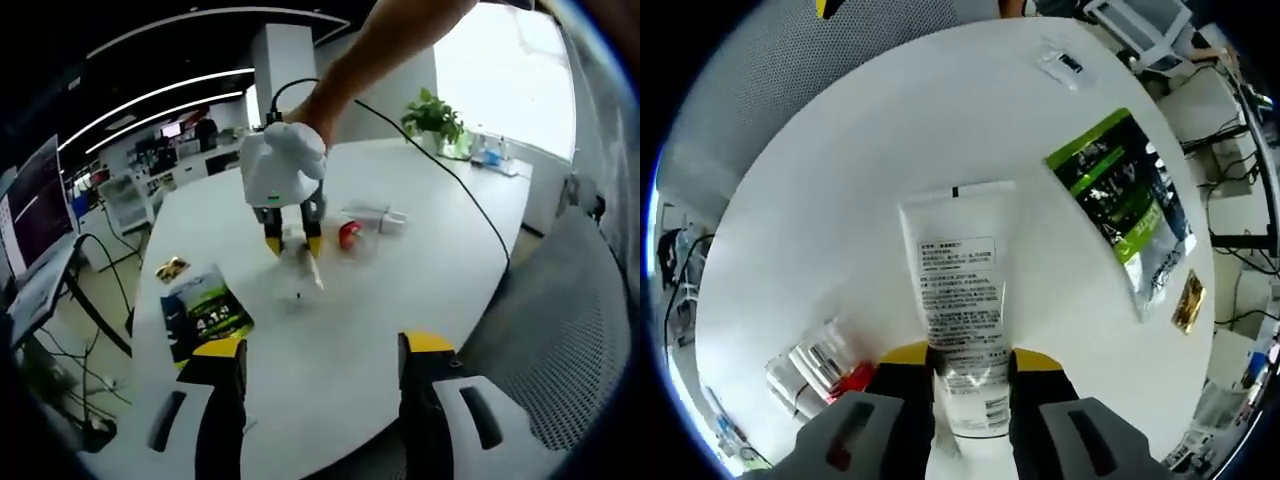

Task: Arrange the skincare products in the storage area until every visible bottle or jar stands upright without overlapping.

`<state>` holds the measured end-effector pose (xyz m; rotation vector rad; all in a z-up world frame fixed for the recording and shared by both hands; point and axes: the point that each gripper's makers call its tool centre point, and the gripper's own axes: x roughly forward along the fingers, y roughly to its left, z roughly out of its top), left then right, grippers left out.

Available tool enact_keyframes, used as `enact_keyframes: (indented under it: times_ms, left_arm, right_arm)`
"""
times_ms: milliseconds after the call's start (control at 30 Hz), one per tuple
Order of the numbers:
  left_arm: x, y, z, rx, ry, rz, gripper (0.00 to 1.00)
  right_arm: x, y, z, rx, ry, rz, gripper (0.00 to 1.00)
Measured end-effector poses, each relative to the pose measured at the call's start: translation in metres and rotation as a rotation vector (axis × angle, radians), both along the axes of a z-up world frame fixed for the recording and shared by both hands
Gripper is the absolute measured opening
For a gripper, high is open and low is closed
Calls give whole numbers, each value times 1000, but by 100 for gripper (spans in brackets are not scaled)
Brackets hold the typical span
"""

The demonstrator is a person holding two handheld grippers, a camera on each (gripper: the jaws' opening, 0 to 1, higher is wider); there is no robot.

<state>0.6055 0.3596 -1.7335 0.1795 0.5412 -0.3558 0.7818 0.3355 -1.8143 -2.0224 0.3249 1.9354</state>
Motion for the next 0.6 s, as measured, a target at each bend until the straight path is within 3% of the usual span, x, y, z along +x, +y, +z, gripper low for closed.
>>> enact_keyframes:
  times_ms: [133, 400, 533, 600]
  left_arm:
    - [0, 0, 0, 0, -2, 0, 57]
    - [0, 1, 1, 7, -5, 1, 54]
    - [-1, 0, 1, 7, -5, -2, 54]
    - [-1, 0, 2, 8, -10, -2, 54]
  right_arm:
    - [-4, 5, 11, 36, 12, -16, 22]
    - [-22, 14, 40, 164, 73, -152, 21]
    - [-28, 16, 55, 253, 114, -289, 21]
    - [-35, 20, 67, 332, 170, -409, 21]
